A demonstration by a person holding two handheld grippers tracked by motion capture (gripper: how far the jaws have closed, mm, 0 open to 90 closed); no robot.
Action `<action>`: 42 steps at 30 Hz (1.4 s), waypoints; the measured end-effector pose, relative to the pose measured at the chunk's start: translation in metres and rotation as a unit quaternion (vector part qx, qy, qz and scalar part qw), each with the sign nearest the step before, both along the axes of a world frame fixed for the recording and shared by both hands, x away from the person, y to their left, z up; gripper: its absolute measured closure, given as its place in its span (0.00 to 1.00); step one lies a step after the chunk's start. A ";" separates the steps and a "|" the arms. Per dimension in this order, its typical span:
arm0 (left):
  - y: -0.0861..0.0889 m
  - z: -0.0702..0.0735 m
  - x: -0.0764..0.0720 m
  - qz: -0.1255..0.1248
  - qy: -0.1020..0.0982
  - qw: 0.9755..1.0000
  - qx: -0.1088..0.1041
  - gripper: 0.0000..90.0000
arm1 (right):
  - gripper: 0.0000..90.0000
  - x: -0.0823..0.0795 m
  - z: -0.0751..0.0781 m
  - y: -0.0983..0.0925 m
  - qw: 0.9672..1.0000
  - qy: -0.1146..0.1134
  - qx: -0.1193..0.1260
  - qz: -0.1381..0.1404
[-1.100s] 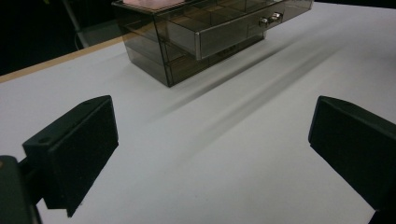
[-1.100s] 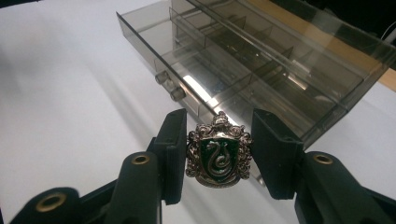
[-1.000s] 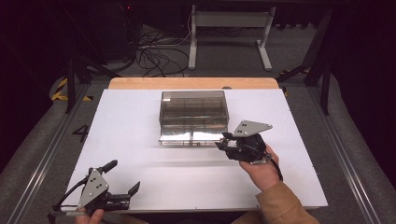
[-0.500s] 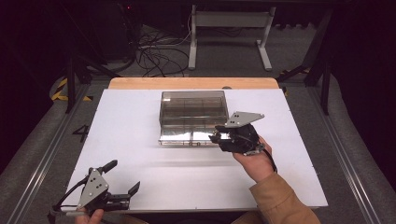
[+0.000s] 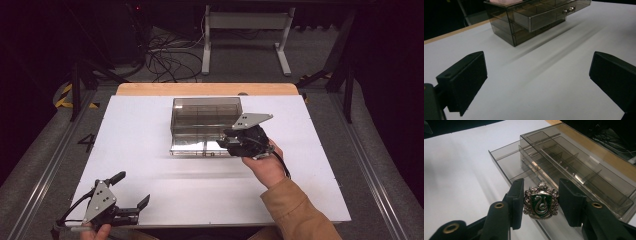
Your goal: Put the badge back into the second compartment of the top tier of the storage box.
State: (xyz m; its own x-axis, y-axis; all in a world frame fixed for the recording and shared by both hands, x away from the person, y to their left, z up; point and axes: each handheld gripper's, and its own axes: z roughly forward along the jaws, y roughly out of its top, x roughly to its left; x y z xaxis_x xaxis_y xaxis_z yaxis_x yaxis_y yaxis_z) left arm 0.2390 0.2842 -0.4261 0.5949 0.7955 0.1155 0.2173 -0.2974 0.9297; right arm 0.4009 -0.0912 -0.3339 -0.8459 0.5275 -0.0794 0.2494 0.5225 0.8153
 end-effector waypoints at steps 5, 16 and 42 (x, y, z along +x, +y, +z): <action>0.000 0.000 0.000 0.000 0.000 1.000 0.000 0.03 | 0.64 0.006 -0.001 0.006 1.000 0.004 0.000 0.001; 0.000 0.000 0.000 0.000 0.002 1.000 -0.003 0.03 | 0.64 0.018 -0.010 0.025 1.000 0.005 -0.010 0.012; 0.001 0.000 0.001 0.000 0.002 1.000 -0.002 0.03 | 0.64 0.035 -0.026 0.048 0.999 0.025 -0.024 0.017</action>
State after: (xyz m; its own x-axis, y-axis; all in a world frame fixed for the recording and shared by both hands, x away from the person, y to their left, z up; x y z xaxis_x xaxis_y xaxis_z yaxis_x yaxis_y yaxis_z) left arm 0.2397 0.2848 -0.4266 0.5949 0.7962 0.1106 0.2202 -0.2937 0.9302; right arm 0.4354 -0.0437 -0.3601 -0.8668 0.4949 -0.0605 0.2710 0.5697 0.7759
